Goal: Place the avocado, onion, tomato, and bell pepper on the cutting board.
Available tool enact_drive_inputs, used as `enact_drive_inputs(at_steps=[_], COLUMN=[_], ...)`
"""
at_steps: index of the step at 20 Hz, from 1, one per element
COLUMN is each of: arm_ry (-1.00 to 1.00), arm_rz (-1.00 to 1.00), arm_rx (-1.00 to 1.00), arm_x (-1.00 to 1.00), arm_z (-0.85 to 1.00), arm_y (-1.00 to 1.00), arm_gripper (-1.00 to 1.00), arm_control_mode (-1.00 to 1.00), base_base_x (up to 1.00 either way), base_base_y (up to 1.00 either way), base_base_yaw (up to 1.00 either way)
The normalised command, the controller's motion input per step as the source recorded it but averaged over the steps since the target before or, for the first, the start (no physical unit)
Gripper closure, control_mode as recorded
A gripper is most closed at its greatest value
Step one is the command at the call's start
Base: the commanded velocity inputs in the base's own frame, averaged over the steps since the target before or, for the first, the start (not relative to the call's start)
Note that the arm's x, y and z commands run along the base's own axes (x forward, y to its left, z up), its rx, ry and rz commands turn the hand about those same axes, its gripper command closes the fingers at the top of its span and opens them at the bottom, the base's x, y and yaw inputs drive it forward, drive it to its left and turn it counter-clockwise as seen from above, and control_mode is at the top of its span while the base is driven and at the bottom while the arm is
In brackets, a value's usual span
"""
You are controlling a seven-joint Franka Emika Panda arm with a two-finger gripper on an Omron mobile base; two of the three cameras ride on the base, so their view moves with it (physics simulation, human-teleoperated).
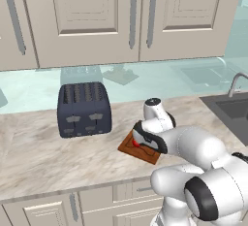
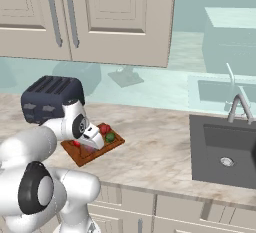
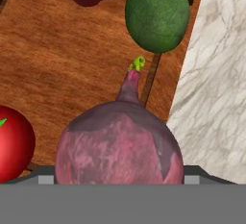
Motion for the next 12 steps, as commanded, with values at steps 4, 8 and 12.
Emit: enact_drive_inputs(at_steps=[4,8,12], arm_ry=[0.0,0.0,-0.01], arm_rz=[0.01,0.01,0.03], arm_rx=[0.0,0.0,0.05], arm_x=[0.05,0.0,0.0], arm_z=[-0.12,-0.11,-0.01], arm_y=[0.0,0.01,0.02], arm_gripper=[1.0,-1.0,-1.0], arm_control_mode=[-1.0,-1.0,-1.0], base_base_x=[0.0,0.0,0.0], base_base_y=[0.0,0.0,0.0], base_base_yaw=[0.0,0.0,0.0])
